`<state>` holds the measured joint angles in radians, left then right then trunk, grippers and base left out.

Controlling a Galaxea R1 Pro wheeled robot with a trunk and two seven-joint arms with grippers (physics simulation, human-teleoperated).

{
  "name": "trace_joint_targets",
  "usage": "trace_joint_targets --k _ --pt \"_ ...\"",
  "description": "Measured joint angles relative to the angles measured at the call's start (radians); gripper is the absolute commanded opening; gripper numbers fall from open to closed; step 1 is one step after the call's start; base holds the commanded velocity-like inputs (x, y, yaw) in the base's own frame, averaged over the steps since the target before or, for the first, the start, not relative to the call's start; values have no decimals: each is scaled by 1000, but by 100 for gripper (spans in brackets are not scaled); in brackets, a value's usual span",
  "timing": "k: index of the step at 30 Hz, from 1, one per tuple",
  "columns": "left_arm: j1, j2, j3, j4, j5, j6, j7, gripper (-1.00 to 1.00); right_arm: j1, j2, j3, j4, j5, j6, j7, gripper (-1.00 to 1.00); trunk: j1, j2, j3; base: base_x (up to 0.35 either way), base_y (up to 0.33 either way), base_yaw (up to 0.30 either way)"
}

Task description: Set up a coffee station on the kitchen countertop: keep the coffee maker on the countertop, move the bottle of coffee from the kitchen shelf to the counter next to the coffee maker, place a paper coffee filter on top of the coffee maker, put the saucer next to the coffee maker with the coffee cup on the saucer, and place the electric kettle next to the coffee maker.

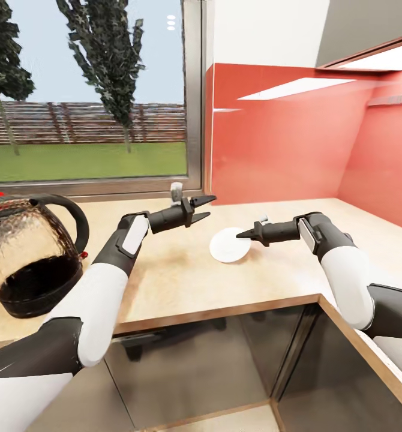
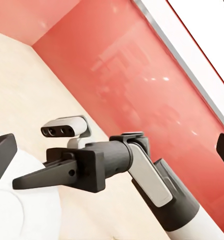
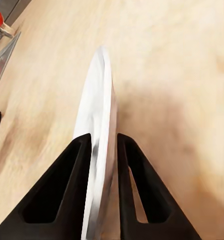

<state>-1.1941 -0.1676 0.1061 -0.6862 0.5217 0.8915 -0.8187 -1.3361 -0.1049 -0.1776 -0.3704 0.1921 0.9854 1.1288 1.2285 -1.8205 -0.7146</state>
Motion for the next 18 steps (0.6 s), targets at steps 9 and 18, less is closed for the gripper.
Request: trace_joint_targets --k 9,18 --pt "0 0 2 -1 0 0 -2 100 -1 -8 3 -10 4 -2 1 -100 0 0 0 -119 -43 0" --pt "0 1 5 -21 0 2 -6 100 -18 -31 -3 -23 -11 0 3 -100 0 0 0 -187 -1 0"
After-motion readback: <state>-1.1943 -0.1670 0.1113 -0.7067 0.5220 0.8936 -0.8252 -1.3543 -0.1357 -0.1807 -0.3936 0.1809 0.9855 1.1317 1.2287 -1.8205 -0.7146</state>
